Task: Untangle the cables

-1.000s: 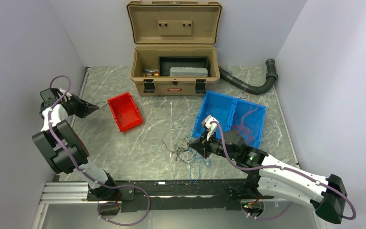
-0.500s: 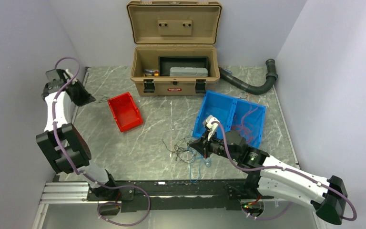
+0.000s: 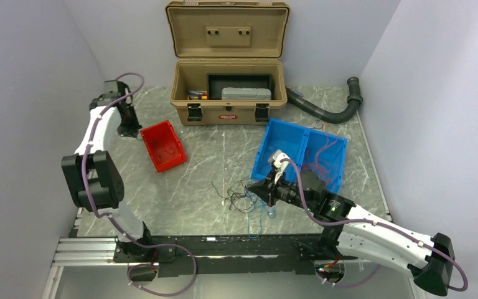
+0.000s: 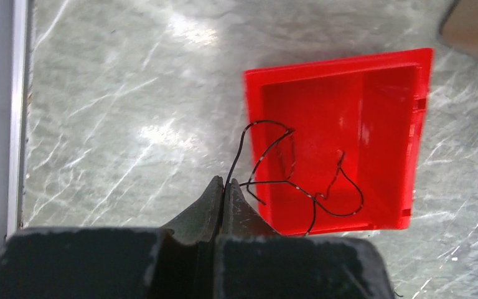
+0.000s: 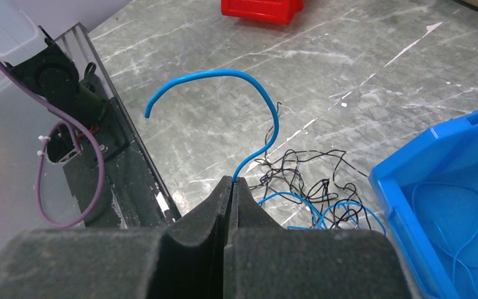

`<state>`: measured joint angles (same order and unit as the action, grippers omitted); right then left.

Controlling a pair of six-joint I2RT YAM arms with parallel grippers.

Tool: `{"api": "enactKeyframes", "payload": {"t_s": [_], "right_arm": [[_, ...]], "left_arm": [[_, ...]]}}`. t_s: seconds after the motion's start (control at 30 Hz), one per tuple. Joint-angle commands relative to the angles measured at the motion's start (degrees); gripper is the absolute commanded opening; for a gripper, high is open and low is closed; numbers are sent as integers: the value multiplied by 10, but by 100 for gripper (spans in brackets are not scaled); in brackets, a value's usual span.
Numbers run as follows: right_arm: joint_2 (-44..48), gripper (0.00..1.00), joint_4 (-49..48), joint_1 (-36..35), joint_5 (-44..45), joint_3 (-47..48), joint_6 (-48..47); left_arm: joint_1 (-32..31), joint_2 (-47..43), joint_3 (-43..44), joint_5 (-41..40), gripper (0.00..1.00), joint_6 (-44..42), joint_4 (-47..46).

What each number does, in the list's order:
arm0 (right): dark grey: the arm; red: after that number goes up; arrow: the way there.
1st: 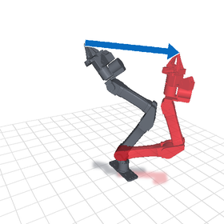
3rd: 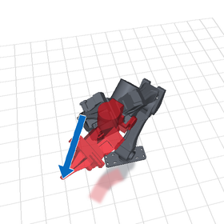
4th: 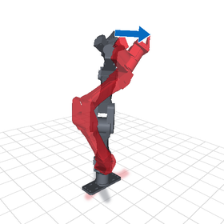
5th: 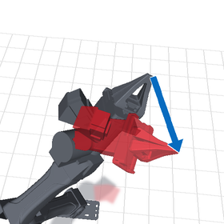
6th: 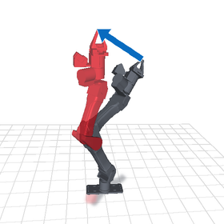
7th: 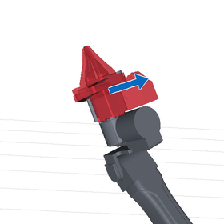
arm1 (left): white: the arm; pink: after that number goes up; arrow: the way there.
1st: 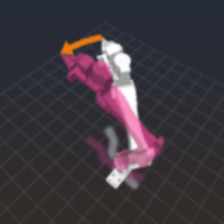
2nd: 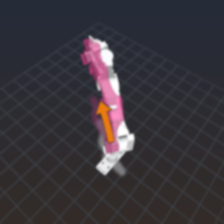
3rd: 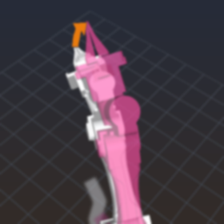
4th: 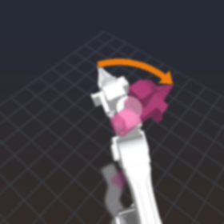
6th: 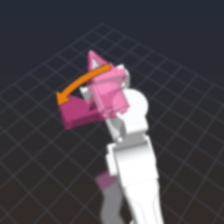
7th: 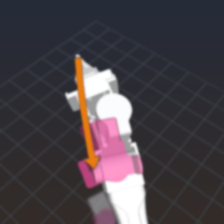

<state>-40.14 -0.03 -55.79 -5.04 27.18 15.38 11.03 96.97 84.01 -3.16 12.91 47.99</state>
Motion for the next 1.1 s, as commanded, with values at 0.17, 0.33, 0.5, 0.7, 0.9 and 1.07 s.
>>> {"api": "enactKeyframes", "payload": {"t_s": [0.17, 0.33, 0.5, 0.7, 0.9, 1.07], "right_arm": [[0, 0, -31, 0, -17, 4, -2], [-1, 0, -31, 1, -17, 5, -2], [3, 0, -29, 1, -13, 1, 1], [-35, 0, 11, 1, 27, 40, -8], [-91, 0, 24, 1, 20, 85, -8], [-115, 0, 21, 1, 16, 103, 2]], "left_arm": [[-105, 145, 107, -91, 0, -11, 61], [-124, 208, 138, -101, 0, -13, 83], [-125, 230, 159, -73, 0, -2, 100], [-124, 76, 84, -5, 32, -12, 35], [-127, -3, 74, 35, 50, -12, 56], [-129, -103, 26, 69, 70, -17, 39]]}}
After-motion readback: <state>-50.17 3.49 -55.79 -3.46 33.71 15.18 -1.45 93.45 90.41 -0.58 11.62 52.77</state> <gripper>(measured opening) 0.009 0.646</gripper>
